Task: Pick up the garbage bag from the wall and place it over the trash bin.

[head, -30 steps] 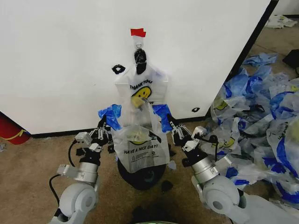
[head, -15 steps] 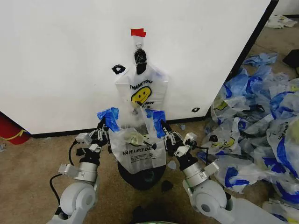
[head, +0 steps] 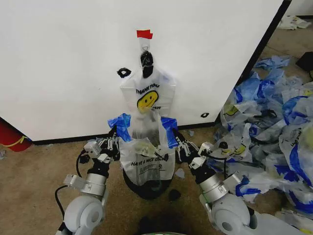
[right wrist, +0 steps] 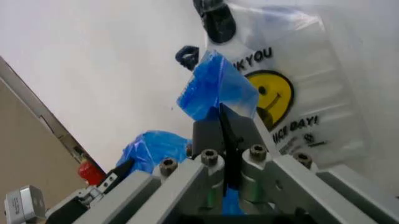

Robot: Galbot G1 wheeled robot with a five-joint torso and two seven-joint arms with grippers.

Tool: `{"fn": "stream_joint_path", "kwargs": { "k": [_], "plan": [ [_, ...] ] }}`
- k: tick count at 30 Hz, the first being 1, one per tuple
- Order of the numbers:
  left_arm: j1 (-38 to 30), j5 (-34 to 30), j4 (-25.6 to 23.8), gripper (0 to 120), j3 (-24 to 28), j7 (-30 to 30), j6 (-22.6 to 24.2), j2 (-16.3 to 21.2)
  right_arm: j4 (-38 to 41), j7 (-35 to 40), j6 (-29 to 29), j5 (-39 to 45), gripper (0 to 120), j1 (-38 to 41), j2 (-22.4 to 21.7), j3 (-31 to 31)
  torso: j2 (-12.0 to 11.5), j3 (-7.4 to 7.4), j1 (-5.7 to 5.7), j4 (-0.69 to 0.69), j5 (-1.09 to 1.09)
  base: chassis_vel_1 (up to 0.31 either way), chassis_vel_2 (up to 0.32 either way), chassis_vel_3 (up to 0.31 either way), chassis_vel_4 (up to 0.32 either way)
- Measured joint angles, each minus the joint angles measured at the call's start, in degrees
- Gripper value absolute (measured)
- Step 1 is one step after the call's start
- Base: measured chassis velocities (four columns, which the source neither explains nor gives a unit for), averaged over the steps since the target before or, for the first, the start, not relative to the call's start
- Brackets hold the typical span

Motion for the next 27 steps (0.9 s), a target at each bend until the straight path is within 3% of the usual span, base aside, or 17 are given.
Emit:
{"fn": "stream_joint_path", "kwargs": {
  "k": [27],
  "plan": [
    [10.3,-1.0,-9.2,0,0.4,-3.0,1.6,0.7,2.7,-4.6,5.5,-5.6,0,-6.9,-3.3,1.1,0.0,0.00,0.00,0.00,-0.01,0.000,0.000,0.000,0.000]
  ]
}}
